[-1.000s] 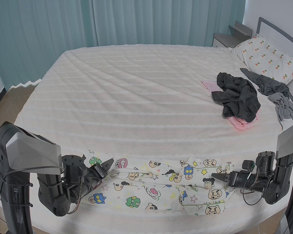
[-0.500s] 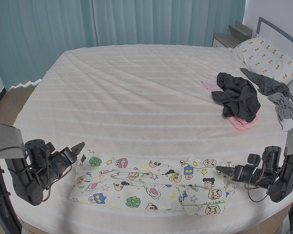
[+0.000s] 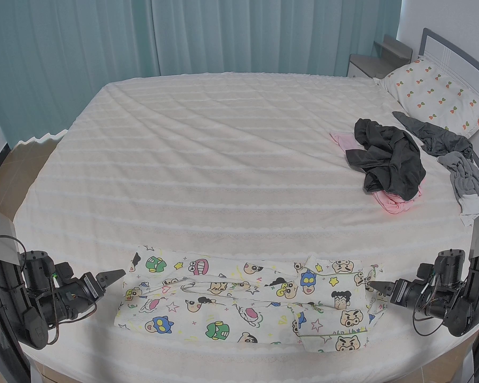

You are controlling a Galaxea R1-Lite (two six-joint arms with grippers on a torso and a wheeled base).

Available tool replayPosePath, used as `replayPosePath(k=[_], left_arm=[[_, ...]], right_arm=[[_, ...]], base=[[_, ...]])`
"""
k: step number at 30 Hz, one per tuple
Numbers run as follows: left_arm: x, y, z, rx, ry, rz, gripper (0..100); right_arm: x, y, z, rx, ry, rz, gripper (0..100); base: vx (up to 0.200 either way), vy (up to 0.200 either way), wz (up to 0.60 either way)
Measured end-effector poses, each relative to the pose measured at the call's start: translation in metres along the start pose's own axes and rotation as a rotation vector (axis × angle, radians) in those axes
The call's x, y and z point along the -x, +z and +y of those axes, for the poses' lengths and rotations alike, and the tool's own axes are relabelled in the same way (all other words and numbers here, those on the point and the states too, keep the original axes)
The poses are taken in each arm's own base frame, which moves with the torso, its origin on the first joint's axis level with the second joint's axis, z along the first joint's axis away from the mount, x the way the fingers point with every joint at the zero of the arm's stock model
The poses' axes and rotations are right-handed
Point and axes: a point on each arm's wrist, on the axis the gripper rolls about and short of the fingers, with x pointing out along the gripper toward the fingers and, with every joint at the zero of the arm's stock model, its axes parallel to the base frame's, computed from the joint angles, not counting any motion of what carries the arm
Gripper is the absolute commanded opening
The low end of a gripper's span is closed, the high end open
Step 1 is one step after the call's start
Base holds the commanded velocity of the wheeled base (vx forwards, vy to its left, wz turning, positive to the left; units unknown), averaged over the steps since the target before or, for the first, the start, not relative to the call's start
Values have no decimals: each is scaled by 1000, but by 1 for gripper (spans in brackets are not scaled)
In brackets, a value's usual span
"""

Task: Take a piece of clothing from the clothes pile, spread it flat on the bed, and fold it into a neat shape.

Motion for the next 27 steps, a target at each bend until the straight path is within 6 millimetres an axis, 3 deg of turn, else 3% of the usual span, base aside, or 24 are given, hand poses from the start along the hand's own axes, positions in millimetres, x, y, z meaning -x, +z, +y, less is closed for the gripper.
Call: replayPosePath(k=[14,22,27], left_arm=[[-2,-7,26,-22,50,78,100],[-6,-10,26,-123,46,91,100],[-21,-3,20,-192,16,71,100]], right_arm=[[24,12,10,-395,-42,-104,100],[41,19,27,-487,79,-116,100],[54,20,31,-500,102,-101,100]], base=[[0,0,0],[0,0,0],[0,0,0]])
